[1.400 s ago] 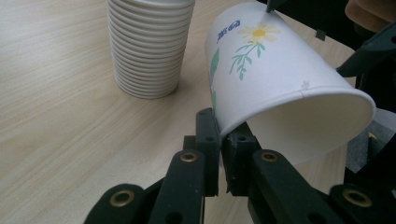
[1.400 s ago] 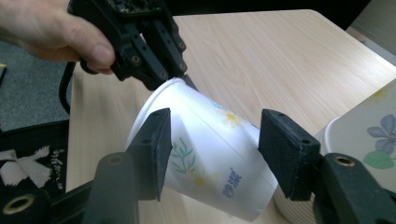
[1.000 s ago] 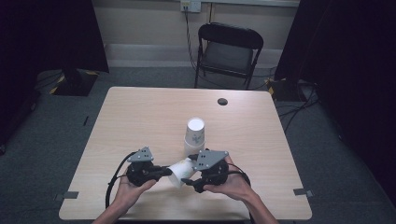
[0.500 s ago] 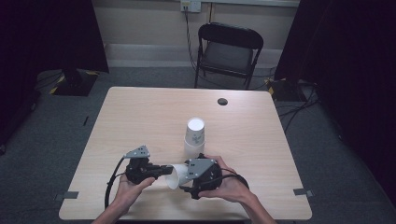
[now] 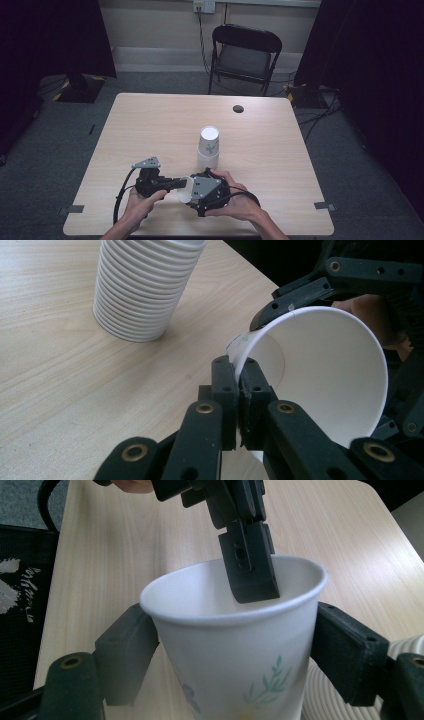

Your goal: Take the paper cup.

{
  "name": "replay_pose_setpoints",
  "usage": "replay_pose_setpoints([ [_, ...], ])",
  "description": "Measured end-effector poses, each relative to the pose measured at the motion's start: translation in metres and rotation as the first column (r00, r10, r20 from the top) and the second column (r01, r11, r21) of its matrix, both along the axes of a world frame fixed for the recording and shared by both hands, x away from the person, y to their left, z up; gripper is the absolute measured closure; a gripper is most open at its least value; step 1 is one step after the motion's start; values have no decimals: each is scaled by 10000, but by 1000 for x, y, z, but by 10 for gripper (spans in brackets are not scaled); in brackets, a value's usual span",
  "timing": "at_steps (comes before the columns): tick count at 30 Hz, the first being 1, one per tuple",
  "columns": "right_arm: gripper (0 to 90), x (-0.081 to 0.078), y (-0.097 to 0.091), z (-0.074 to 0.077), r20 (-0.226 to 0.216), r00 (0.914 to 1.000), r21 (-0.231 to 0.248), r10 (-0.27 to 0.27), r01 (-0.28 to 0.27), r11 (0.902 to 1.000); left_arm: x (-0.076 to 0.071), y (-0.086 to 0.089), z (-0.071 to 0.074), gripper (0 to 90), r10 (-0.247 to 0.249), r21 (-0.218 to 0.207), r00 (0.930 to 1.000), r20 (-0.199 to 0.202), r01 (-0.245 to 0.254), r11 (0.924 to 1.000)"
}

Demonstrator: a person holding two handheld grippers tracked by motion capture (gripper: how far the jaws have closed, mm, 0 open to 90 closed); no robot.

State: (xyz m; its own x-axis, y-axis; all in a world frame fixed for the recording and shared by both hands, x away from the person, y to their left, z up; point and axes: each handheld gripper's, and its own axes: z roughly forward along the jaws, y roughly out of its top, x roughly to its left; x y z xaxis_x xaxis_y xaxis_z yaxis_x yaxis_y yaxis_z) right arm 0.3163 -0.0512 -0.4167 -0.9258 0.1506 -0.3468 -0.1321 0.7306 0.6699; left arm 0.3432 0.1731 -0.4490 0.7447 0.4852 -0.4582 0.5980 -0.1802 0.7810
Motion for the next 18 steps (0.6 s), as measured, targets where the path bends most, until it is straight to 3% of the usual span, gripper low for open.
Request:
replay_pose_setpoints([
  [5,243,2,1,-2,-344,9993,236,-156,164,9996,0,1,0,875,98,58,9999,24,-98,9999],
  [6,259,5,-1,-3,-699,9972,572,-265,305,9979,0,1,0,869,105,31,9999,34,-105,9999],
  [7,259,5,-1,-3,-699,9972,572,-265,305,9979,0,2,0,869,124,-18,9999,55,-124,9999],
  [8,272,8,-3,-2,-1241,9916,954,-358,479,9943,1,3,1,857,177,-87,9998,60,-177,9998],
  [9,274,9,-4,-2,-1382,9897,1053,-383,531,9930,1,3,1,854,199,-120,9998,47,-199,9997],
  [15,258,11,-3,-4,-1725,9840,1108,-435,633,9918,-1,1,2,860,304,116,9995,63,-305,9995],
  [18,245,10,0,-5,-1686,9848,1109,-418,611,9919,-1,2,3,867,306,89,9995,4,-306,9995],
])
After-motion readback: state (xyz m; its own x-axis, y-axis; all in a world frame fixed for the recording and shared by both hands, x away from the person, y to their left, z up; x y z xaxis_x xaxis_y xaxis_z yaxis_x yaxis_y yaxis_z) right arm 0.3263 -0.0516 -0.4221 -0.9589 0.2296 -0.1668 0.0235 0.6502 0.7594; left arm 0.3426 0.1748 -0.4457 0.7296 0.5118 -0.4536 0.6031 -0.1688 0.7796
